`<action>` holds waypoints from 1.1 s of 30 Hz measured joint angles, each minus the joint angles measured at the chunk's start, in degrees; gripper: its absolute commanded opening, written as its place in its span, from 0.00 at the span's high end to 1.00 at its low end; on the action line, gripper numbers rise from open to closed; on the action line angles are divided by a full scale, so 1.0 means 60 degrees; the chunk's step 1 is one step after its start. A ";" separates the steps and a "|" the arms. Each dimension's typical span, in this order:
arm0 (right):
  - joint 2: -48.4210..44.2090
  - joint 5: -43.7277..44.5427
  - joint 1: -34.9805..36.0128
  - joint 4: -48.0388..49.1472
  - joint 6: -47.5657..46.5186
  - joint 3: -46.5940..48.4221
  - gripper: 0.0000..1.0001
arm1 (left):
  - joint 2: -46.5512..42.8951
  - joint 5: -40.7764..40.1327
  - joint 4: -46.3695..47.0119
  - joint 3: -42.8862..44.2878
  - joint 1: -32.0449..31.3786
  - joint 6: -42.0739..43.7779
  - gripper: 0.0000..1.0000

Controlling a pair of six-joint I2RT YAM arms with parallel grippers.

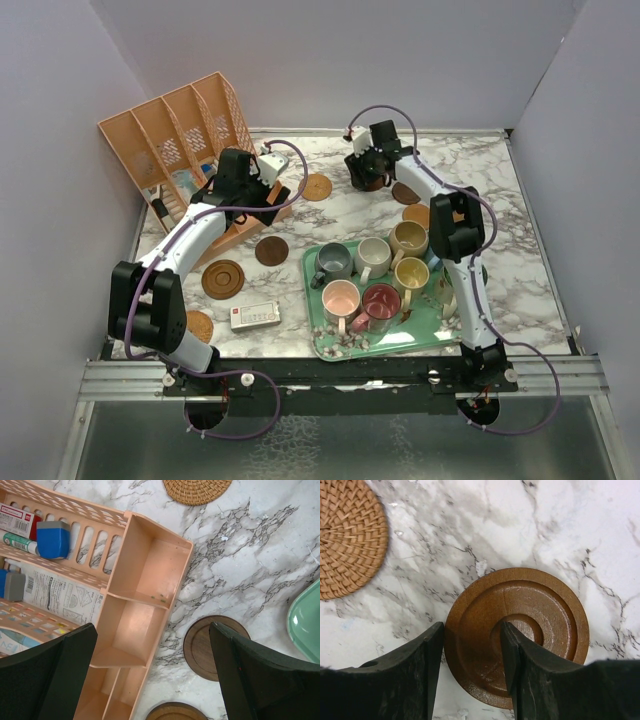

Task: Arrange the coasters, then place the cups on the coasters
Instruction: Move the coaster to the center of the board.

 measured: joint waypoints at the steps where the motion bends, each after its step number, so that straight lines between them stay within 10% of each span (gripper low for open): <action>1: 0.0011 0.0007 0.0051 0.0000 -0.0004 0.0018 0.54 | 0.0000 -0.0004 -0.0004 0.0000 0.0000 0.0007 0.01; 16: 0.0233 0.1253 0.0408 -0.0033 -0.0066 0.0444 0.58 | 0.0000 -0.0040 -0.0004 0.0000 0.0000 0.0084 0.01; 33: 0.0197 0.1530 -0.2233 -0.0142 0.0073 0.0397 0.61 | 0.0011 -0.0069 -0.0004 0.0000 0.0000 0.0120 0.01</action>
